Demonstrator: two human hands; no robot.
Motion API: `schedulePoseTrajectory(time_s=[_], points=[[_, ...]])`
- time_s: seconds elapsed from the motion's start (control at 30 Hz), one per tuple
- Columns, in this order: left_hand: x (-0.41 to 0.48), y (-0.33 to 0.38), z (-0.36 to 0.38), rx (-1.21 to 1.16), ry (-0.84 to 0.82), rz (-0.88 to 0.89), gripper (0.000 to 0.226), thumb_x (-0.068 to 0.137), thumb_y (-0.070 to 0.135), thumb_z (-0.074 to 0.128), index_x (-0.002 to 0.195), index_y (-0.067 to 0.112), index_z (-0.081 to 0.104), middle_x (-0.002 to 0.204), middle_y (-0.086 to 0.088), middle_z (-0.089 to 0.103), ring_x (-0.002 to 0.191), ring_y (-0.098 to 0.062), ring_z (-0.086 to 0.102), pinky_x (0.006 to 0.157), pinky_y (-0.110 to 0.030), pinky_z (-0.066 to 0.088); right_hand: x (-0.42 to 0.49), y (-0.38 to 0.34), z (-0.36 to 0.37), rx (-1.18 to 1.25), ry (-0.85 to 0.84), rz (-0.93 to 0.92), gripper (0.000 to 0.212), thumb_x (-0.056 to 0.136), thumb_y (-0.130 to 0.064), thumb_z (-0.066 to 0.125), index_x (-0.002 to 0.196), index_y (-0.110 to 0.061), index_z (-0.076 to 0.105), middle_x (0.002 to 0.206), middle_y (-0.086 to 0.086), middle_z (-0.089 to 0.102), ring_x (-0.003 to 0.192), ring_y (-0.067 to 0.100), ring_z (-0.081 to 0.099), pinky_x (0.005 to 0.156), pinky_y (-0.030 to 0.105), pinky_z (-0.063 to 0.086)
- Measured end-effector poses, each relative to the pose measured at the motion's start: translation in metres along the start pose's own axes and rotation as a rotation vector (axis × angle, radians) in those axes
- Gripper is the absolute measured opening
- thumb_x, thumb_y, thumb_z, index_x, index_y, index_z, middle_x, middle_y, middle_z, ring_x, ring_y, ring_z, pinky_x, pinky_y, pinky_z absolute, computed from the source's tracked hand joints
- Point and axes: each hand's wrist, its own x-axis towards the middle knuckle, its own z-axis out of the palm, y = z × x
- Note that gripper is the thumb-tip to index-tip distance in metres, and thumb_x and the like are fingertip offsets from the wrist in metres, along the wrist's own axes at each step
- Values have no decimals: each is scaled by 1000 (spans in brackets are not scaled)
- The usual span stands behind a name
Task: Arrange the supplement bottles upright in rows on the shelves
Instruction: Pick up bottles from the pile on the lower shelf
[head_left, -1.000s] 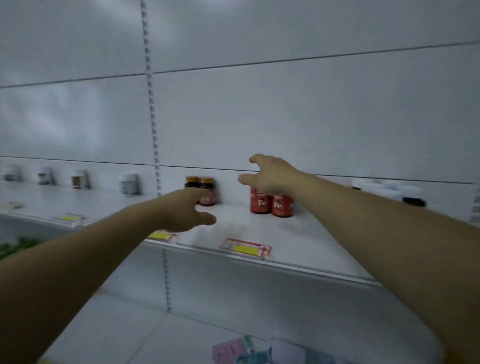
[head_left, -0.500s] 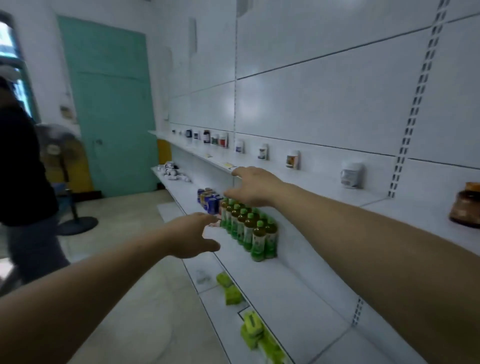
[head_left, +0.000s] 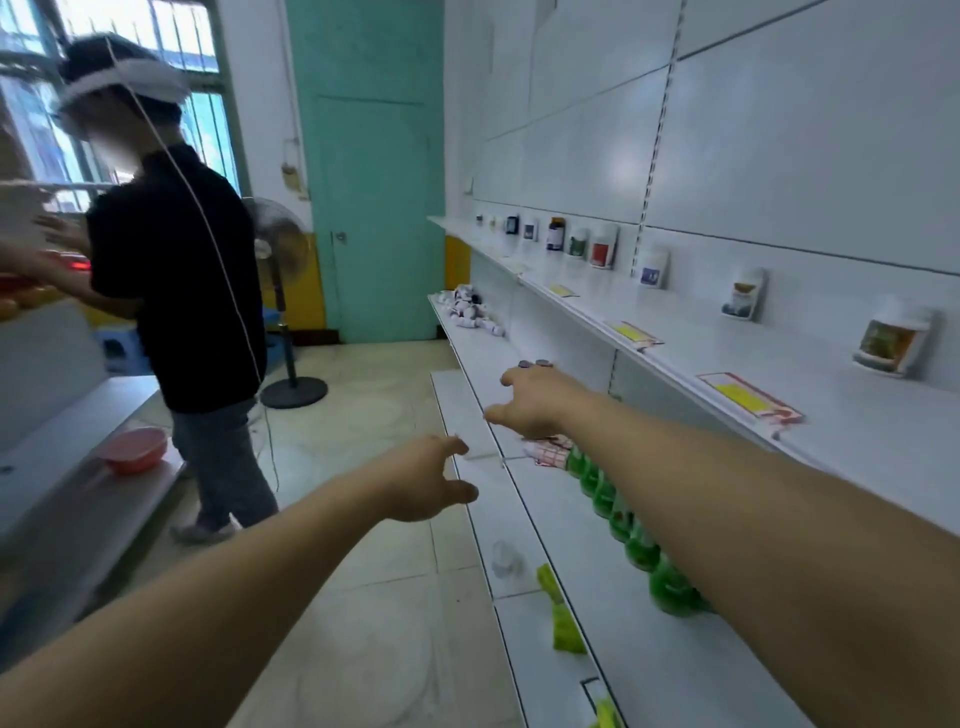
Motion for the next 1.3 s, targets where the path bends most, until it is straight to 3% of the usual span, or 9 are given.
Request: schedulePoseTrajectory(time_s=[0.23, 0.57, 1.03, 1.3], points=[[131, -80, -14, -40, 53, -56, 63, 83, 49, 62, 138, 27, 40, 143, 2, 43, 125, -19, 45, 95, -28, 37, 151, -5, 31, -7, -53, -40, 70, 86, -57, 51, 143, -21, 34, 145, 8, 41, 126, 28, 44, 95, 40, 40], [358, -219, -78, -219, 27, 24, 57, 83, 53, 59, 133, 32, 45, 135, 8, 49, 118, -14, 49, 89, -25, 38, 414, -23, 55, 73, -63, 25, 67, 88, -55, 50, 144, -23, 33, 147, 5, 38, 127, 26, 41, 90, 37, 39], [703, -341, -96, -209, -68, 71, 50, 86, 46, 59, 131, 29, 48, 134, 3, 50, 119, -16, 50, 95, -28, 39, 771, 57, 123, 151, -17, 238, 64, 85, -57, 48, 135, -19, 43, 136, 6, 49, 115, 27, 51, 83, 36, 45], [887, -413, -124, -197, -99, 65, 49, 85, 49, 58, 130, 32, 49, 133, 7, 52, 115, -13, 51, 87, -24, 38, 974, 87, 145, 153, -65, 328, 64, 86, -56, 46, 135, -16, 42, 136, 10, 48, 119, 30, 49, 88, 38, 44]])
